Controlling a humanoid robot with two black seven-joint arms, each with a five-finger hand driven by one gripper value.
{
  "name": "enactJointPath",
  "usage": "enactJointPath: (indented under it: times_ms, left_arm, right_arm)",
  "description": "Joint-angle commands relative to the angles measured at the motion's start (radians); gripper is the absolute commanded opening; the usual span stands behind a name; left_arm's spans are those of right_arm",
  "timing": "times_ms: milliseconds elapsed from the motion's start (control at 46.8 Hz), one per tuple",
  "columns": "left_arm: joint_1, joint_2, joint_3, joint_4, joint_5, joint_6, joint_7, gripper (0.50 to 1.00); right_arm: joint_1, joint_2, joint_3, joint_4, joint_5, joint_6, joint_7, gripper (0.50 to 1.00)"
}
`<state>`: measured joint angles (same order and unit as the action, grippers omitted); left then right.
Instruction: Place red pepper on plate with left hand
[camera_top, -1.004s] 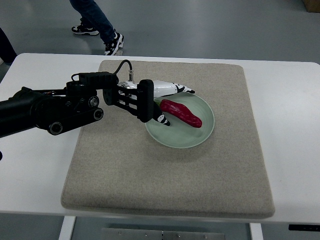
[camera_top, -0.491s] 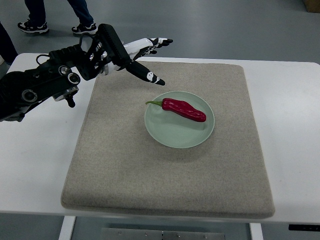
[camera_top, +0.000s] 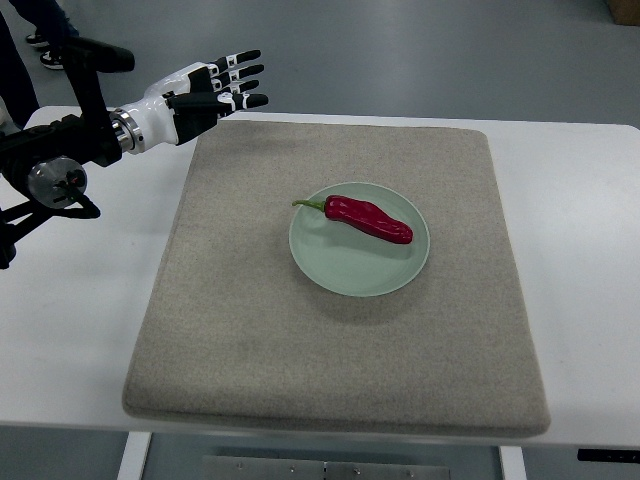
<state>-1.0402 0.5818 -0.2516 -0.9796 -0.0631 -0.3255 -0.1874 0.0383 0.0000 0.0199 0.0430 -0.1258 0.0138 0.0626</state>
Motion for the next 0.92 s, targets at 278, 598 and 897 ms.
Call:
enactJointPath:
  times_ms: [278, 598, 897]
  left_arm:
    - [0.124, 0.001, -0.158, 0.007, -0.161, -0.041, 0.112, 0.996]
    - [0.172, 0.001, -0.222, 0.007, -0.162, -0.041, 0.12, 0.996]
    - [0.172, 0.003, -0.222, 0.007, -0.161, -0.037, 0.118, 0.996]
  right_arm:
    - [0.0, 0.0, 0.0, 0.0, 0.0, 0.0, -0.001, 0.928]
    - [0.0, 0.0, 0.002, 0.011, -0.005, 0.005, -0.001, 0.928]
    - [-0.002, 0.0, 0.002, 0.011, -0.002, -0.002, 0.008, 0.928]
